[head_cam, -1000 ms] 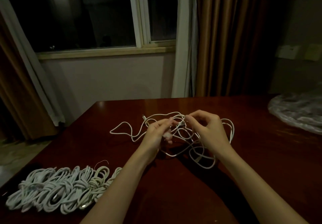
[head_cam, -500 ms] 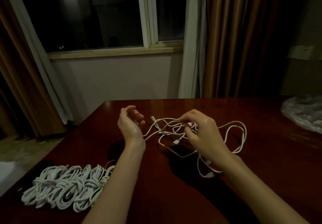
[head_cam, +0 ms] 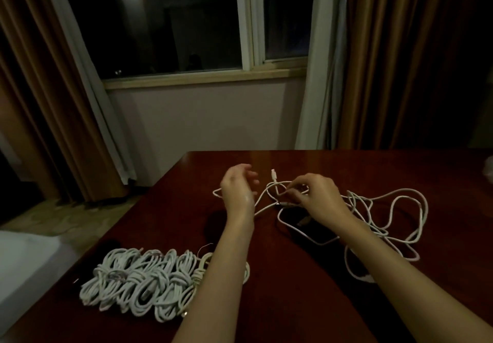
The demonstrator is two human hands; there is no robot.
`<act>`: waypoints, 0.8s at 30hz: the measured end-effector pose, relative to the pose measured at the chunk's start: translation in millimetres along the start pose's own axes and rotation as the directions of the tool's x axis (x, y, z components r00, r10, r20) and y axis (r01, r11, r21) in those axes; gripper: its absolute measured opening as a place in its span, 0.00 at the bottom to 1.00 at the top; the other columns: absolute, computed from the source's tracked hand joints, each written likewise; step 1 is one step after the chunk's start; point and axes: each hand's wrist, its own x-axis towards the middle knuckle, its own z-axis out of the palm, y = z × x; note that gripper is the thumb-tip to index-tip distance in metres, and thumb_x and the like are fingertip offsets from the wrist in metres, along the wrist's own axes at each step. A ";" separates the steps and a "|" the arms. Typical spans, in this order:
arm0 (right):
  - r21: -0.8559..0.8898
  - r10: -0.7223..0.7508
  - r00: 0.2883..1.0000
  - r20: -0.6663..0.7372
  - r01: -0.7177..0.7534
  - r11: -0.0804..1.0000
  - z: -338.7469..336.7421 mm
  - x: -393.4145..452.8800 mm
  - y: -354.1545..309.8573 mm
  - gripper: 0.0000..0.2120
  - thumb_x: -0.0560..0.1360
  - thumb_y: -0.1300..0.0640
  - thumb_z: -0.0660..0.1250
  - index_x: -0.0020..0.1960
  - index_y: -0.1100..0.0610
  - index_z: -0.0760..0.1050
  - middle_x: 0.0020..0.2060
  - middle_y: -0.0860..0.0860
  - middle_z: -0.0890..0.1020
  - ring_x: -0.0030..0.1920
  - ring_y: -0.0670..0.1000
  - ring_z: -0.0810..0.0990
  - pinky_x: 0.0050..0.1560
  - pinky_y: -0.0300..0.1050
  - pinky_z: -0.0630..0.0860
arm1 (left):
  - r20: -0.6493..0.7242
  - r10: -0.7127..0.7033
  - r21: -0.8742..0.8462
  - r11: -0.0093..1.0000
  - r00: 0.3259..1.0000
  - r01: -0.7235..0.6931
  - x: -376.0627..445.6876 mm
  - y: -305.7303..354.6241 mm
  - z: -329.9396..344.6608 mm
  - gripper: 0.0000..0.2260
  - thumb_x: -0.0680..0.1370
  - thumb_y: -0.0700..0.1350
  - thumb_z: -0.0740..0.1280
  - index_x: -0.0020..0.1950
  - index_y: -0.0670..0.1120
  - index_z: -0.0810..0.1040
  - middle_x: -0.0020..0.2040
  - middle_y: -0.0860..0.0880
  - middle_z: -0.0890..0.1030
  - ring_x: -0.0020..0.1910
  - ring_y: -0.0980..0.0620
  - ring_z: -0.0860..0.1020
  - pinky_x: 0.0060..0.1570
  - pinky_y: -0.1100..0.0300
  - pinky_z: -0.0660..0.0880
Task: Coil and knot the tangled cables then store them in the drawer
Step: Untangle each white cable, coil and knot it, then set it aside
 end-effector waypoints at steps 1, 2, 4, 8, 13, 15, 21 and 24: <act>0.059 -0.001 0.999 -0.034 0.003 0.998 -3.0 -1.7 0.1 0.06 0.77 0.57 0.67 0.51 0.55 0.82 0.47 0.47 0.81 0.44 0.41 0.76 0.46 0.34 0.72 | 0.078 0.024 0.199 0.979 0.997 -0.040 -1.6 -5.3 1.0 0.07 0.81 0.41 0.59 0.49 0.47 0.76 0.45 0.50 0.80 0.40 0.56 0.76 0.36 0.66 0.69; 0.123 0.004 0.998 -0.058 0.003 0.992 -5.6 -3.5 0.4 0.05 0.77 0.56 0.67 0.50 0.54 0.81 0.45 0.45 0.81 0.41 0.39 0.76 0.42 0.31 0.70 | 0.153 0.039 0.382 0.919 0.987 -0.096 -3.8 -11.5 1.6 0.07 0.81 0.42 0.60 0.54 0.47 0.76 0.51 0.50 0.79 0.43 0.58 0.76 0.38 0.70 0.69; 0.253 0.030 0.997 -0.076 -0.010 0.967 -9.5 -8.1 2.2 0.04 0.78 0.55 0.67 0.49 0.51 0.80 0.43 0.43 0.81 0.40 0.39 0.77 0.39 0.31 0.69 | 0.261 0.064 0.613 0.760 0.963 -0.216 -8.4 -22.0 1.3 0.11 0.81 0.43 0.62 0.62 0.47 0.74 0.57 0.51 0.77 0.52 0.58 0.75 0.46 0.70 0.69; 0.455 0.060 0.996 -0.071 -0.021 0.890 -19.3 -17.7 4.7 0.05 0.77 0.55 0.67 0.45 0.49 0.80 0.41 0.44 0.82 0.40 0.39 0.80 0.38 0.30 0.73 | 0.436 0.245 0.598 0.640 0.866 -0.482 -12.9 -28.5 3.2 0.17 0.78 0.43 0.66 0.66 0.50 0.73 0.62 0.55 0.73 0.64 0.57 0.66 0.63 0.60 0.66; 0.553 0.078 0.986 -0.145 0.016 0.833 -40.6 -29.3 10.1 0.04 0.76 0.55 0.69 0.46 0.50 0.83 0.39 0.48 0.85 0.42 0.44 0.82 0.45 0.37 0.78 | 0.545 0.387 0.473 0.591 0.744 -0.654 -18.3 -28.6 7.1 0.08 0.80 0.49 0.64 0.48 0.50 0.83 0.47 0.55 0.82 0.54 0.60 0.72 0.55 0.60 0.70; 0.554 0.103 0.980 -0.173 0.011 0.832 -47.9 -34.4 14.0 0.03 0.75 0.53 0.69 0.45 0.49 0.82 0.40 0.46 0.85 0.43 0.42 0.82 0.46 0.36 0.77 | 0.553 0.284 0.284 0.819 0.783 -0.498 -23.0 -20.4 12.1 0.10 0.80 0.47 0.65 0.41 0.48 0.82 0.35 0.54 0.81 0.43 0.59 0.79 0.47 0.62 0.73; 0.725 0.123 0.988 -0.090 -0.019 0.688 -63.1 -46.7 20.1 0.03 0.75 0.60 0.69 0.48 0.58 0.80 0.37 0.50 0.84 0.39 0.45 0.83 0.40 0.34 0.78 | 0.664 -0.145 -0.171 0.925 0.733 0.338 -41.4 -7.3 24.8 0.11 0.81 0.48 0.60 0.45 0.42 0.75 0.23 0.54 0.67 0.20 0.60 0.66 0.26 0.68 0.69; 0.754 0.161 0.979 -0.126 -0.011 0.656 -63.8 -52.3 20.8 0.02 0.75 0.61 0.69 0.45 0.58 0.80 0.33 0.50 0.82 0.33 0.45 0.80 0.35 0.34 0.76 | 0.738 -0.220 -0.221 0.815 0.638 0.536 -44.4 -7.8 26.6 0.11 0.79 0.49 0.59 0.45 0.43 0.73 0.25 0.53 0.66 0.20 0.60 0.63 0.21 0.71 0.62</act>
